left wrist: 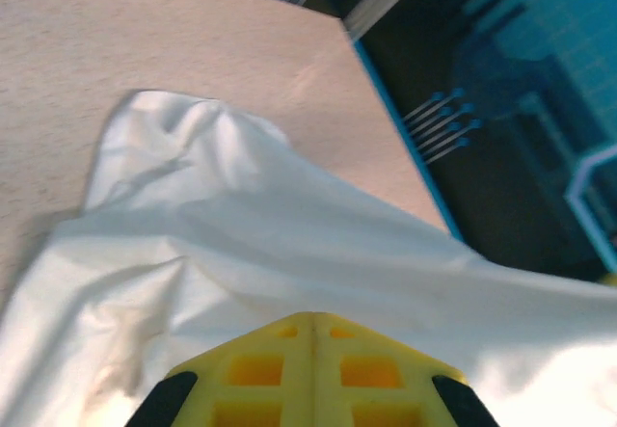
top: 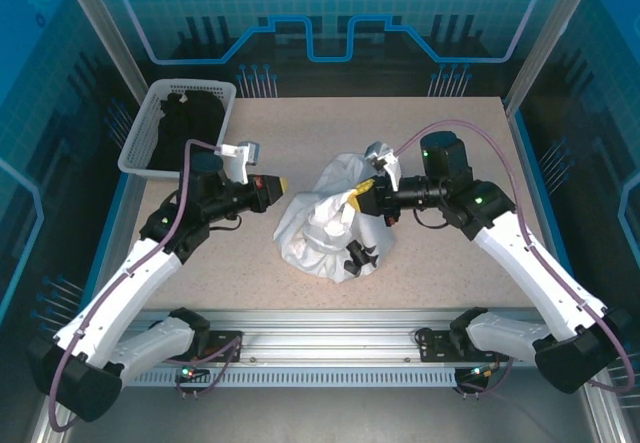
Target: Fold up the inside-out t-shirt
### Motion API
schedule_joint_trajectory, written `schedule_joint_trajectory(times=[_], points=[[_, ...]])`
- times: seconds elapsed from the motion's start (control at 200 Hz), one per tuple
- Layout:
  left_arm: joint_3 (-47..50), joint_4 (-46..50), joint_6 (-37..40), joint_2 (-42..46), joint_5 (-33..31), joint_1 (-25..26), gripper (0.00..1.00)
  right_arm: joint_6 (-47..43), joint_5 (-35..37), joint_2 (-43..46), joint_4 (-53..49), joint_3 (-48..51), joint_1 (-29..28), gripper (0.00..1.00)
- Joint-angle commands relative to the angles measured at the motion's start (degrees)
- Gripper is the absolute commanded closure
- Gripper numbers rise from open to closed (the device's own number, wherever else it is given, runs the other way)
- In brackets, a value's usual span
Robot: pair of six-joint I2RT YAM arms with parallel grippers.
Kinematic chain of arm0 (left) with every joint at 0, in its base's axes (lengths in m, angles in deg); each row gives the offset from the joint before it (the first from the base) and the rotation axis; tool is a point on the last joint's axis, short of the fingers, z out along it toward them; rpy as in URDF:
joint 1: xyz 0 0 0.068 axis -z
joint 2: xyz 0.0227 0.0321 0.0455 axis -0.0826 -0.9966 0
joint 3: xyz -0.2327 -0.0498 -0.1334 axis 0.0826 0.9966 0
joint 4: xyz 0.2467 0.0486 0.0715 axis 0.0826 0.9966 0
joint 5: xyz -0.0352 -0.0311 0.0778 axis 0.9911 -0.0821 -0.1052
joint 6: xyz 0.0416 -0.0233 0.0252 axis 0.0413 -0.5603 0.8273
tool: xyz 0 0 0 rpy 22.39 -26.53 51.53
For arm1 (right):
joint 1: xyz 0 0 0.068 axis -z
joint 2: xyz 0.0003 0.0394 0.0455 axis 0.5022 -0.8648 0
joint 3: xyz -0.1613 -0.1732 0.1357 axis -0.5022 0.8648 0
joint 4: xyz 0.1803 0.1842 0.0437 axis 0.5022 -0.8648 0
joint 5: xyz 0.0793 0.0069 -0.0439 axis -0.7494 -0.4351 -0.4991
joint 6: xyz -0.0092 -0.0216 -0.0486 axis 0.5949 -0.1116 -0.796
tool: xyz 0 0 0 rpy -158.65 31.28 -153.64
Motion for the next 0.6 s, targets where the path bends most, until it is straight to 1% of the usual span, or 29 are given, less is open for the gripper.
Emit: schedule_joint_trajectory(times=[0.0,0.095,0.1,0.13,0.2,0.26,0.35,0.425,0.51,0.595], points=[[0.4,3.5,3.4,-0.7,-3.5,-0.3,1.00,5.1,-2.3,-2.7,7.5,1.0,-3.6,1.00],[2.3,2.0,3.1,0.6,-1.0,-0.3,0.84,12.4,2.8,-6.0,10.9,1.0,-4.1,1.00],[2.3,1.9,3.0,0.8,-0.9,-0.3,0.82,12.7,2.9,-6.2,11.0,1.1,-4.1,1.00],[3.4,1.1,2.7,1.8,-0.2,-0.2,0.76,14.2,3.8,-7.1,11.6,1.1,-4.0,1.00],[6.0,-1.2,2.3,4.8,1.6,0.4,0.65,17.4,4.4,-8.8,13.3,1.2,-4.1,1.00],[7.8,-2.1,2.9,7.4,0.9,2.5,0.56,19.2,4.7,-9.9,14.2,1.2,-4.1,1.00],[8.9,-1.3,6.1,10.0,-5.0,8.7,0.43,20.2,5.3,-10.8,14.2,0.5,-4.1,1.00],[8.4,-0.5,9.1,9.1,-10.7,14.2,0.32,20.6,5.7,-11.1,14.1,0.2,-4.2,1.00],[5.9,1.5,11.5,4.7,-16.0,17.5,0.27,20.7,5.7,-11.2,13.8,-0.2,-4.1,1.00],[2.5,3.2,13.3,-0.6,-20.7,19.0,0.26,20.4,5.3,-11.4,12.9,-0.3,-4.1,1.00]])
